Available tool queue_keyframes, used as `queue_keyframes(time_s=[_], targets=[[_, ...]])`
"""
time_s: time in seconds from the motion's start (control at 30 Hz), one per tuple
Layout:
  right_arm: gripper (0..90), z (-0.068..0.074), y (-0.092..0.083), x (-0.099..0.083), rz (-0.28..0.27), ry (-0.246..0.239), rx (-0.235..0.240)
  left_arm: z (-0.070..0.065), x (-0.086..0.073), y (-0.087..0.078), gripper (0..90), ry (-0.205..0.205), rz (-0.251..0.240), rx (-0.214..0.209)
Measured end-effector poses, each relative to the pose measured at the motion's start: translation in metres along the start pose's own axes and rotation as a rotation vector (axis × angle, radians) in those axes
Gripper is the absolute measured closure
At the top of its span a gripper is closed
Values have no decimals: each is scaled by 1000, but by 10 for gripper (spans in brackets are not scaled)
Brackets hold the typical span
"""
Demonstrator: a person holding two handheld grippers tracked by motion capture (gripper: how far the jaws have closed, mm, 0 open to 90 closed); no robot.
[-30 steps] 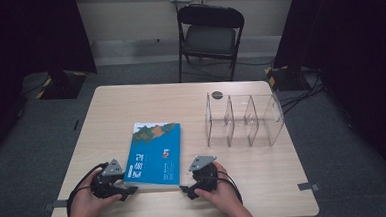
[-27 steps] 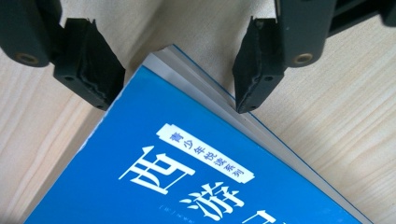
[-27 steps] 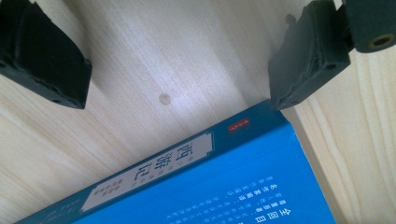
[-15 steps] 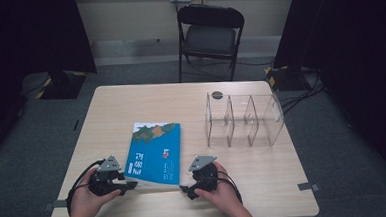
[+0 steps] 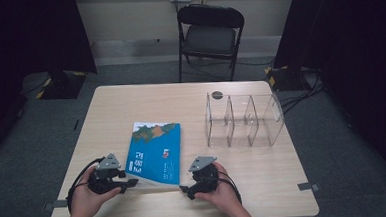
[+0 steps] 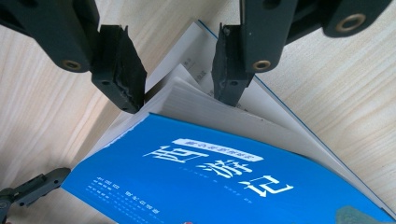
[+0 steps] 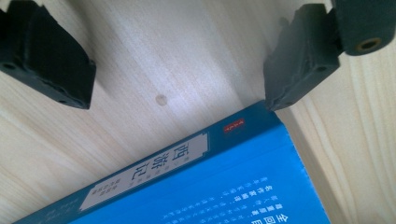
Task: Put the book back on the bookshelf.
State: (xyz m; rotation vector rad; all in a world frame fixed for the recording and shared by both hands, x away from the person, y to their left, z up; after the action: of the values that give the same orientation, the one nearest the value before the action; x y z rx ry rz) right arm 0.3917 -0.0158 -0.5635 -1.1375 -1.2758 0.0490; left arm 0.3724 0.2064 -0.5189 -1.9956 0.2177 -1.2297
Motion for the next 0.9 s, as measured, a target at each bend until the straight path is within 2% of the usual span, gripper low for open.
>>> queue_keyframes(time_s=[0.17,0.2,0.23,0.3,0.33,0.4,0.53,0.67,0.9], targets=[[131,2,-4,2,11,-8,19,-1,3,-1,549,4,-8,-3],[131,3,-5,4,-2,-9,28,-1,4,-1,549,5,-7,-2],[131,3,-7,6,-10,-1,34,-1,5,-1,549,-1,-15,-2],[130,4,-10,11,-29,24,51,-1,7,-2,550,11,-6,0],[130,5,-12,13,-37,33,59,-2,7,-2,550,-7,-13,-1],[126,6,-13,18,-47,58,75,-2,8,-2,550,7,-5,-2],[131,10,-15,26,-74,44,57,-2,9,-2,551,3,0,1],[133,14,-16,37,-100,55,72,-2,9,-3,555,-4,9,-4],[130,25,-11,43,-90,42,90,-2,9,-2,557,-6,11,-3]])
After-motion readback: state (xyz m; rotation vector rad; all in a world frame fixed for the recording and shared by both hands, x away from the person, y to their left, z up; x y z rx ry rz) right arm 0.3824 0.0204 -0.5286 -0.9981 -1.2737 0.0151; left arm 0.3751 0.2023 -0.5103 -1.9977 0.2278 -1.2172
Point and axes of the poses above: each handheld gripper's, and its own axes: y roughly forward along the jaws, x roughly out of its top, z roughly to its left, the point moved 9 cm from there along y, roughly forward along the jaws, and after that the axes turned 11 degrees about -x, right-handed, at the moved point
